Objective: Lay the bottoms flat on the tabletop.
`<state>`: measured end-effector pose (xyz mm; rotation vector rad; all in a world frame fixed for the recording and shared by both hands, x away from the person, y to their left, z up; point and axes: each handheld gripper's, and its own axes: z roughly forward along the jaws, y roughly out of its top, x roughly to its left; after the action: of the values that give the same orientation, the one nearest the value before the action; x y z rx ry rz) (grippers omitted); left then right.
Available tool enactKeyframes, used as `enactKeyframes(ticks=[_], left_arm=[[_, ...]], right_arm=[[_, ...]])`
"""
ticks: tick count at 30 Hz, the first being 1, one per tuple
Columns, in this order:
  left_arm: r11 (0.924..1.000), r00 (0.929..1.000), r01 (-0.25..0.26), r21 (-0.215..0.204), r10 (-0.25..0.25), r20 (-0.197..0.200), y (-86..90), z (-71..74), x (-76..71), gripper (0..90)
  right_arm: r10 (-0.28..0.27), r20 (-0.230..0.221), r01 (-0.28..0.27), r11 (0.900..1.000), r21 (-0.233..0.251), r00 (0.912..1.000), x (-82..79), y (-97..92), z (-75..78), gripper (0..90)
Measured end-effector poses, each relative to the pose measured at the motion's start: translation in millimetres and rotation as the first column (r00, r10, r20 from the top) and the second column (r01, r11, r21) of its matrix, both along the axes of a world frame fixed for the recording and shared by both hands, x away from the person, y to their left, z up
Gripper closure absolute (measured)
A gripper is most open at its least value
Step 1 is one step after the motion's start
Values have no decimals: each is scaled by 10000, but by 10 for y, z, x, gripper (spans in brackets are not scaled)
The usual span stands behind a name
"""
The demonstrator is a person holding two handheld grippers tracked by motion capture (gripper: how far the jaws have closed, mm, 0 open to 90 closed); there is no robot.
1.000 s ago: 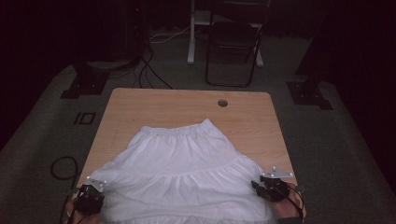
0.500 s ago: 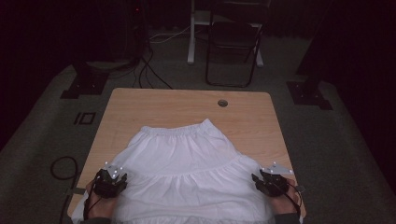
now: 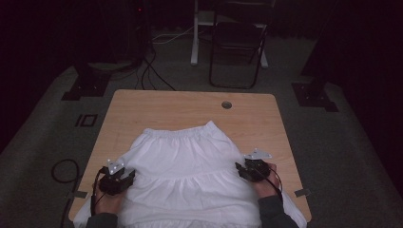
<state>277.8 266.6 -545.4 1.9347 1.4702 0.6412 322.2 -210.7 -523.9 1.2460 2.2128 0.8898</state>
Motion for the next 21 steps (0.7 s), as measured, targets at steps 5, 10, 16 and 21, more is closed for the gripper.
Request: enactKeyframes(ticks=[5, 10, 16, 21], left_arm=[[10000, 9994, -20, -83, 23, 340, -1, -33, 51, 538], [9999, 9991, -73, -116, 77, 419, -19, -38, 114, 558], [9999, 9991, -2, -103, 6, 421, -25, -35, 232, 574], [10000, 9991, -6, -89, 10, 421, -31, -33, 327, 585]], right_arm=[[-136, -221, 131, 9996, -259, 9997, 122, 68, -84, 514], [-83, -268, 73, 9993, -379, 9996, 202, 66, -155, 525], [-359, -104, 356, 9990, -284, 9993, 328, 24, -173, 540], [-506, 0, 506, 9986, -172, 9987, 430, -15, -185, 546]])
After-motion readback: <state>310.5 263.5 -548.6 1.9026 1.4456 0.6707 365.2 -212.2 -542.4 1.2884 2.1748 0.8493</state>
